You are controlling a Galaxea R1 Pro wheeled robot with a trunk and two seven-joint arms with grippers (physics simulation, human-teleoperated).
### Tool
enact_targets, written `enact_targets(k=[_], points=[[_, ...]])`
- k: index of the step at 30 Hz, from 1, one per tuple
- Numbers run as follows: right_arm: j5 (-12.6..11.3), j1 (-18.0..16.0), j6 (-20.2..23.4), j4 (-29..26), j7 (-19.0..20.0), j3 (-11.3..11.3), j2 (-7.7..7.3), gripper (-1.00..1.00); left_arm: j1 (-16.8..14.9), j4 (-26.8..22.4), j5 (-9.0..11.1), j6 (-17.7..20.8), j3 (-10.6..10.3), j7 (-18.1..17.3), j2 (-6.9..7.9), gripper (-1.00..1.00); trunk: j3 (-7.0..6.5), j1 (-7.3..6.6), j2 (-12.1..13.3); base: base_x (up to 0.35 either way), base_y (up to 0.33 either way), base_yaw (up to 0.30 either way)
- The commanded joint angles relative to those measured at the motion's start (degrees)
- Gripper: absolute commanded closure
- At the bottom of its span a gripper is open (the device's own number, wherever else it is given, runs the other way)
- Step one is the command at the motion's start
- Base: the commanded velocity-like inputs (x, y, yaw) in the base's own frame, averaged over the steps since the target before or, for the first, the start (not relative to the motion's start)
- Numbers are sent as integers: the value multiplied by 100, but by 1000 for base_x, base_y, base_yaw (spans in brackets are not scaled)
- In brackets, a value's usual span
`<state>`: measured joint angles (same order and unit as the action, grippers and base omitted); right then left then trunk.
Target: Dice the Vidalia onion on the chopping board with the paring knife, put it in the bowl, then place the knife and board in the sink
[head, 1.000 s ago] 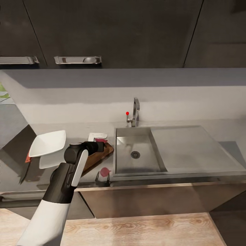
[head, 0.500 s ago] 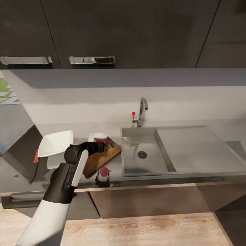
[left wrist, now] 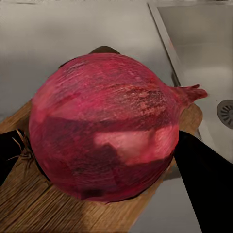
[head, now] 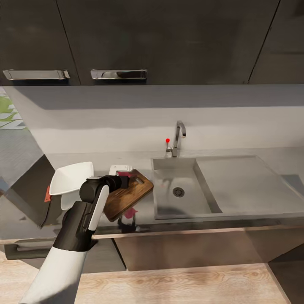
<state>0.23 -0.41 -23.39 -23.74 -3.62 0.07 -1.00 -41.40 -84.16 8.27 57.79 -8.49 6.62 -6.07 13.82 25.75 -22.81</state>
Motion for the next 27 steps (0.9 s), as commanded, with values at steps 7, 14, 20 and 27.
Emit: enact_targets(k=[7, 14, 20, 27], points=[[3, -3, -16, 1, -15, 2, 2, -100, 0, -4, 61, 21, -4, 55, 1, 100, 10, 4, -10, 15, 39, 0], [3, -3, -16, 1, -15, 2, 3, -100, 1, 5, 65, 21, -4, 57, 8, 100, 10, 4, -10, 0, 1, 0], [3, -3, -9, 1, -16, 2, 3, -100, 1, 45, 63, 20, -4, 54, 9, 100, 23, 4, -10, 0, 0, 0], [3, -3, -7, 1, -16, 2, 3, -100, 1, 54, 63, 19, -4, 51, 8, 100, 74, 4, -10, 0, 0, 0]])
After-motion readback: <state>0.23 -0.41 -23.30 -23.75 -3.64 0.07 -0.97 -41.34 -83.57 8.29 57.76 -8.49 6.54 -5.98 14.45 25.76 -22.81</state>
